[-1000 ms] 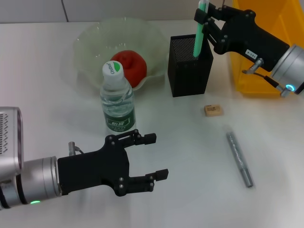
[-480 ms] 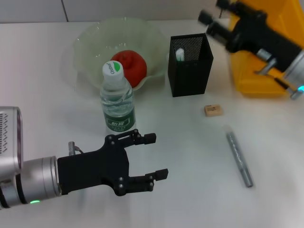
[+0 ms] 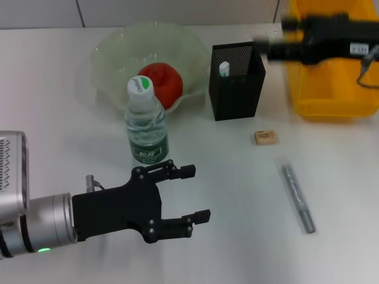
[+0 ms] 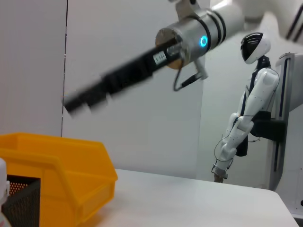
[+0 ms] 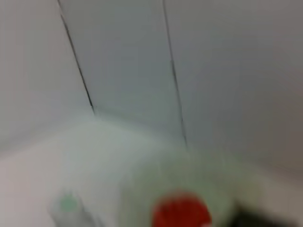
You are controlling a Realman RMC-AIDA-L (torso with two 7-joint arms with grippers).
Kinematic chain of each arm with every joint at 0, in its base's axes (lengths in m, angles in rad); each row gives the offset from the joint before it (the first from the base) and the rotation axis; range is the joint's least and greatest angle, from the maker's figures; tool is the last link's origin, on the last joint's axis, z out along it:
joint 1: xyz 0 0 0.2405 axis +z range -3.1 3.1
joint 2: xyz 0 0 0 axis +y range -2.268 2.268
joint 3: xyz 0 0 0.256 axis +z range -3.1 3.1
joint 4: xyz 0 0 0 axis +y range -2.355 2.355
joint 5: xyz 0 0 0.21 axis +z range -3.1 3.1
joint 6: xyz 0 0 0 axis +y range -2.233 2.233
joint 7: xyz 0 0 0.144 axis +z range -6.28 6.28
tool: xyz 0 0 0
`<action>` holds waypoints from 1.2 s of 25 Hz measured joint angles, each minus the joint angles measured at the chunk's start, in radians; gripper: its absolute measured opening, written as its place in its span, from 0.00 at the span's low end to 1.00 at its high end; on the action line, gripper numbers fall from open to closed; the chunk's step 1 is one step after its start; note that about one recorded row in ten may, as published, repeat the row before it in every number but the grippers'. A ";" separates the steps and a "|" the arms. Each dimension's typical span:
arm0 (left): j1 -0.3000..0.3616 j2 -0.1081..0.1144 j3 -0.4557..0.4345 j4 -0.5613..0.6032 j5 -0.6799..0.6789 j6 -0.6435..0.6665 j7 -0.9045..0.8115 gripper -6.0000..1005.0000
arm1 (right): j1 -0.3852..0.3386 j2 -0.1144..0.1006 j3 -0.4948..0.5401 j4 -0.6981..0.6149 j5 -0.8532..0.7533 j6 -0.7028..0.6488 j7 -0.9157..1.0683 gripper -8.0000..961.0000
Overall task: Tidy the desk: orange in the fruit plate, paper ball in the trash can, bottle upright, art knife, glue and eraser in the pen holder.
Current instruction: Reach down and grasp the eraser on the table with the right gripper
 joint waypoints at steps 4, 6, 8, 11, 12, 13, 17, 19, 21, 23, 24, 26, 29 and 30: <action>-0.001 -0.001 0.001 0.000 0.000 -0.001 0.000 0.79 | 0.127 -0.002 -0.012 -0.048 -0.343 -0.218 0.310 0.85; -0.002 -0.001 0.001 0.000 0.000 -0.001 0.000 0.79 | 0.173 -0.001 -0.047 -0.009 -0.422 -0.251 0.369 0.85; -0.002 -0.001 0.001 0.000 0.000 0.002 0.000 0.79 | 0.208 -0.001 -0.088 0.048 -0.468 -0.247 0.388 0.83; -0.002 -0.001 0.001 0.003 0.000 0.004 0.000 0.79 | 0.271 -0.001 -0.128 0.167 -0.545 -0.224 0.394 0.79; -0.002 0.000 0.000 0.004 0.000 0.004 -0.001 0.79 | 0.303 -0.001 -0.137 0.243 -0.562 -0.194 0.392 0.78; -0.002 0.000 0.000 0.004 0.000 0.004 -0.001 0.79 | 0.303 -0.001 -0.137 0.243 -0.562 -0.194 0.392 0.78; -0.002 0.000 0.000 0.003 0.000 0.004 -0.001 0.79 | 0.377 -0.001 -0.160 0.395 -0.569 -0.124 0.391 0.76; -0.002 0.001 0.000 0.002 0.000 0.004 -0.001 0.79 | 0.390 -0.001 -0.169 0.425 -0.569 -0.108 0.391 0.75; -0.002 0.001 0.000 0.002 0.000 0.004 -0.001 0.79 | 0.408 -0.002 -0.185 0.470 -0.570 -0.076 0.389 0.75; -0.002 0.001 0.000 0.002 0.000 0.004 -0.002 0.79 | 0.426 -0.002 -0.202 0.517 -0.571 -0.039 0.387 0.74; -0.002 0.001 0.000 0.001 0.000 0.004 -0.002 0.79 | 0.437 -0.002 -0.208 0.540 -0.571 -0.022 0.387 0.73; -0.001 0.001 0.000 0.002 0.000 0.004 -0.002 0.79 | 0.461 -0.001 -0.213 0.588 -0.571 -0.002 0.387 0.72; -0.001 0.001 0.000 0.002 0.000 0.004 -0.001 0.79 | 0.496 0.000 -0.215 0.656 -0.570 0.017 0.383 0.71; -0.001 0.001 0.000 0.001 0.000 0.004 -0.001 0.79 | 0.503 0.000 -0.218 0.673 -0.569 0.025 0.382 0.71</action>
